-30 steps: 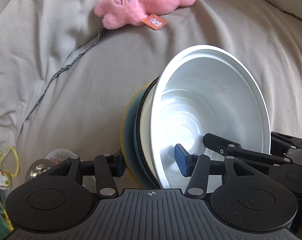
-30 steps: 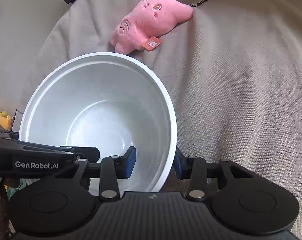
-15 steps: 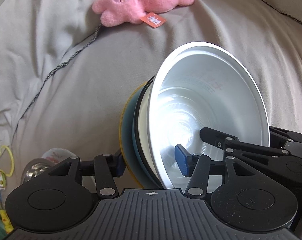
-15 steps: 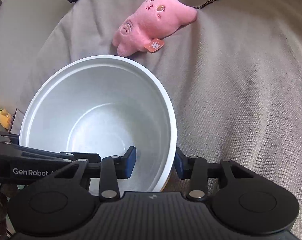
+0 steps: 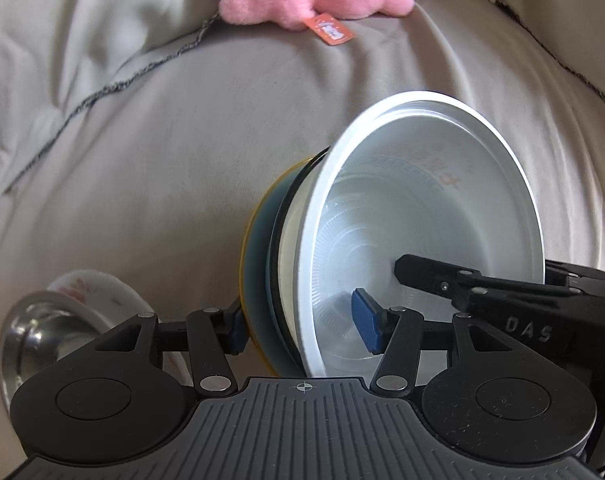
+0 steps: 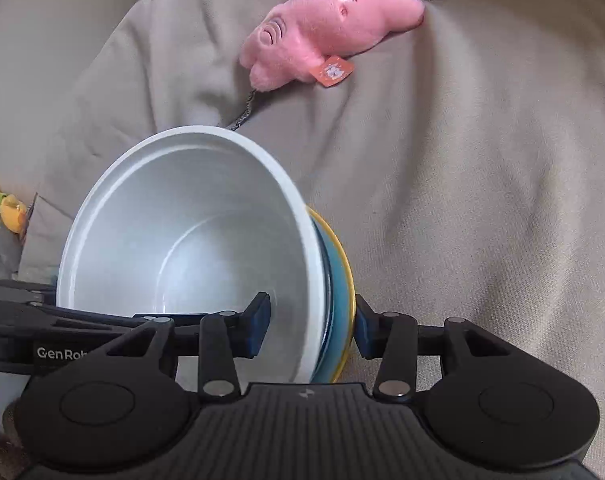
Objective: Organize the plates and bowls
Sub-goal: 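Lift the nested bowl stack with both tools and tilt it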
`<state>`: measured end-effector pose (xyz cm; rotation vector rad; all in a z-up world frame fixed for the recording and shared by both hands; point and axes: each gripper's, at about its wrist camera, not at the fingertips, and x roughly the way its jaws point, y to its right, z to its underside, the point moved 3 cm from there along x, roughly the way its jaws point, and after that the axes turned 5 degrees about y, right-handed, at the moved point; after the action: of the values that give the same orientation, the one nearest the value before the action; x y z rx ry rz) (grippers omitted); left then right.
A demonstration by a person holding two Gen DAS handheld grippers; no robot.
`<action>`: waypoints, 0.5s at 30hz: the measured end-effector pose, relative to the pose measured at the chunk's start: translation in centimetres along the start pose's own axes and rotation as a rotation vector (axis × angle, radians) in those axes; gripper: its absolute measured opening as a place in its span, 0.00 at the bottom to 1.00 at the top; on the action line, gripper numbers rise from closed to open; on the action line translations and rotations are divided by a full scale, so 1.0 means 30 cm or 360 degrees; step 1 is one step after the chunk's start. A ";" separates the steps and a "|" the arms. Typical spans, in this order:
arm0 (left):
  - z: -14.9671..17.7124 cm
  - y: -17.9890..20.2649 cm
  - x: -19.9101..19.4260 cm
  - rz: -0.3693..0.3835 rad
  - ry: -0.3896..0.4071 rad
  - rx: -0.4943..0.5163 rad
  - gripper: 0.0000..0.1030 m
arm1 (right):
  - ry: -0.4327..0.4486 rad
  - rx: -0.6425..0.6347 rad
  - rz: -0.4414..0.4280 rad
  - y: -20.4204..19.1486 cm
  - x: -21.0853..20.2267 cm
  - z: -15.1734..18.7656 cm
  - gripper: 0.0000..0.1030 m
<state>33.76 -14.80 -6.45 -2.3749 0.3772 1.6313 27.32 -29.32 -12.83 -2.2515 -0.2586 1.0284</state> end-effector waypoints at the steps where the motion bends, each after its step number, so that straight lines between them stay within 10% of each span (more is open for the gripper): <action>1: 0.003 -0.006 0.001 0.0011 -0.0004 -0.0007 0.55 | -0.0022 0.0044 -0.0028 0.014 0.004 -0.002 0.43; 15: -0.022 -0.027 0.020 0.0041 -0.0031 -0.0010 0.55 | -0.0113 0.0135 0.0062 -0.022 -0.005 0.013 0.42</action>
<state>34.80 -14.30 -6.74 -2.3664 0.4013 1.6676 27.00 -28.70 -12.51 -2.1541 -0.1983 1.1203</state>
